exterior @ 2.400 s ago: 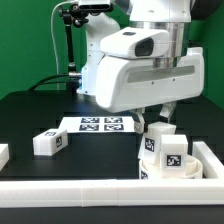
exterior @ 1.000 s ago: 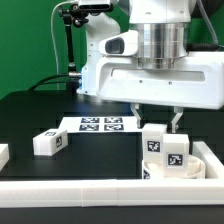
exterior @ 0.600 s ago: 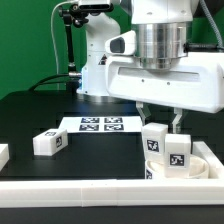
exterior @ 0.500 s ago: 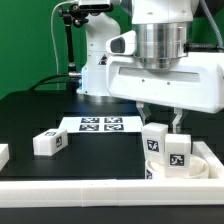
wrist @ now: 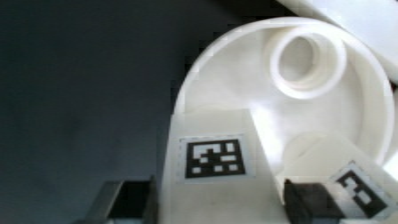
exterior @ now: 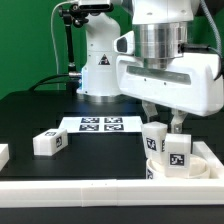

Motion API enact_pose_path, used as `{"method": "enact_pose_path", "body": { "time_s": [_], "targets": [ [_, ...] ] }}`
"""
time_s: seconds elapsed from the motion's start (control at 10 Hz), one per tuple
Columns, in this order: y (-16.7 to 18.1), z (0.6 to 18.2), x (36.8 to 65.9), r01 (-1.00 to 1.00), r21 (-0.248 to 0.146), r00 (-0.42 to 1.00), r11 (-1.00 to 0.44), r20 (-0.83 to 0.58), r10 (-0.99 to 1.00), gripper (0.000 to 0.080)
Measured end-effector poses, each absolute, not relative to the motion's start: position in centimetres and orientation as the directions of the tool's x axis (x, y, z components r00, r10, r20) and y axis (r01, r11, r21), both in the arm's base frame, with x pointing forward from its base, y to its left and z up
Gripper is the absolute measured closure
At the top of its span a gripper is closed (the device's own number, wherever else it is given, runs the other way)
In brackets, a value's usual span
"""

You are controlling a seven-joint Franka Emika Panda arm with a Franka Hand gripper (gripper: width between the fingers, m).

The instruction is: Assemble stool

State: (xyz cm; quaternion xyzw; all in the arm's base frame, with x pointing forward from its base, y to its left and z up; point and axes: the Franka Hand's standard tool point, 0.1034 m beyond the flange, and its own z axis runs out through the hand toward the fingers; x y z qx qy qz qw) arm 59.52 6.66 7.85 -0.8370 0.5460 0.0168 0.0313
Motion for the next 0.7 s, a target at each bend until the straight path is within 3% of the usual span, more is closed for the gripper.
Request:
{"method": "enact_pose_path", "body": {
  "time_s": [0.7],
  "targets": [
    [7.6,7.85,59.44,-0.992,0.005,-0.127,0.128,-0.121,-0.984,0.0458]
  ]
}}
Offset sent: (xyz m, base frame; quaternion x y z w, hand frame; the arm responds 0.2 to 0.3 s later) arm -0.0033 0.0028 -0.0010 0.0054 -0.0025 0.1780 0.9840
